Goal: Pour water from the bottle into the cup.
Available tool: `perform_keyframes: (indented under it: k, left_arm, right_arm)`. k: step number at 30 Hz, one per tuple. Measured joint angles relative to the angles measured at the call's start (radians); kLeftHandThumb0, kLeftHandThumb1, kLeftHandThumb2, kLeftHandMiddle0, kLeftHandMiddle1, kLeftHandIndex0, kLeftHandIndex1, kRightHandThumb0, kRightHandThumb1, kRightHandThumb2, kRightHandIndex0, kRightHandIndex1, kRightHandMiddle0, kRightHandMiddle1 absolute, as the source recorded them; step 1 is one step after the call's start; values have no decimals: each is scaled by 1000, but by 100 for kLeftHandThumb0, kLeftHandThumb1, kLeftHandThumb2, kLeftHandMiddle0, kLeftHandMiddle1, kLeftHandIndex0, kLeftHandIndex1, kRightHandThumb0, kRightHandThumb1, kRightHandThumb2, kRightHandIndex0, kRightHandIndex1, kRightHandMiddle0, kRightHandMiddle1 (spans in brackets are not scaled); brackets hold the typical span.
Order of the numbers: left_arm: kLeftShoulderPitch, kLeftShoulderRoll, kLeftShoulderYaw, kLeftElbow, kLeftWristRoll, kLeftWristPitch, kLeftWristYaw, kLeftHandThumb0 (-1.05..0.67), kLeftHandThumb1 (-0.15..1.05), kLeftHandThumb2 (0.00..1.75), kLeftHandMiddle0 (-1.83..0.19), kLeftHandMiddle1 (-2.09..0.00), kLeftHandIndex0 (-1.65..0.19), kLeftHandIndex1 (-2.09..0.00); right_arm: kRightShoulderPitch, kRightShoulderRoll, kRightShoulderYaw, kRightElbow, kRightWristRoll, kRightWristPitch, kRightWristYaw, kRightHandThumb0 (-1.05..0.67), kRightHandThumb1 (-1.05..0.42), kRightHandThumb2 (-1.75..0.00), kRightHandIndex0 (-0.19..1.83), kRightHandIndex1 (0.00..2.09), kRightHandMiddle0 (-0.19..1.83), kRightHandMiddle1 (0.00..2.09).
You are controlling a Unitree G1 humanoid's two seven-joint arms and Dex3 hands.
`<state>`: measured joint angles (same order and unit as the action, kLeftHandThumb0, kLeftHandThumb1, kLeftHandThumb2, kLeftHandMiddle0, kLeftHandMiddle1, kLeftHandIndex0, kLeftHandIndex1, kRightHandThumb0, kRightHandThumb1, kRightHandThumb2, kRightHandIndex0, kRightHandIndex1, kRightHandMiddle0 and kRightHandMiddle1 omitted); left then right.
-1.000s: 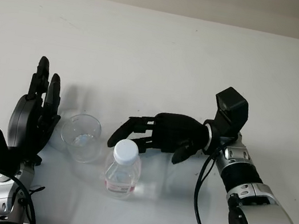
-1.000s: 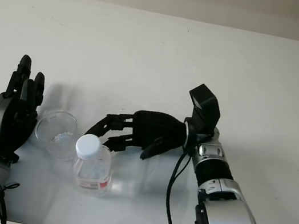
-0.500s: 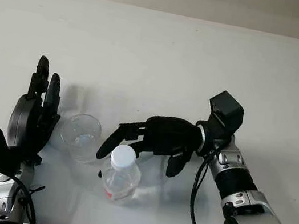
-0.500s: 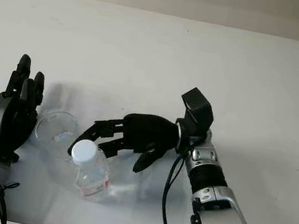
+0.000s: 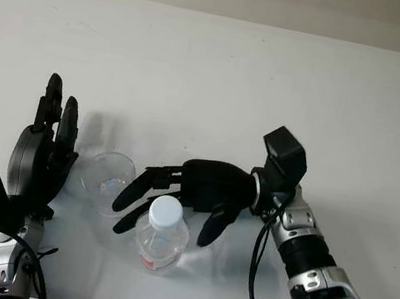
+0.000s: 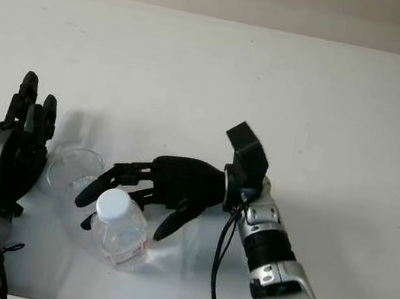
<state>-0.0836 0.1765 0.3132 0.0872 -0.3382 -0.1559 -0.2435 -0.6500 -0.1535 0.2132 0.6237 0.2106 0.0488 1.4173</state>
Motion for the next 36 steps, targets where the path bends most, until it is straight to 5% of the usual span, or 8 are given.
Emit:
perform_keyframes:
  k: [9,17,26,36]
  left_arm:
    - [6,0,3,-6,4,-1,6,-74,105,47,14,-5,17,-6]
    - [8,0,3,-11,9,-1,12,-74,105,47,14,-6,16,-6]
    - [8,3,7,-13,7,2,14,-72,105,46,13,-6,16,-6]
    - [8,4,15,-15,-2,5,4,-71,105,46,14,-5,16,-5]
  right_arm:
    - [45,-11,40,-84,-5,14,-32,-59,-67,-5,30,72,-2,116]
    - [20,-47,69,-98,-14,29,24,-58,-68,-6,33,72,15,96]
    - [0,-57,79,-51,-22,-108,78,-25,-77,-7,60,81,39,97]
    - [33,-54,75,-65,-12,-194,16,-33,-81,-5,54,157,49,156]
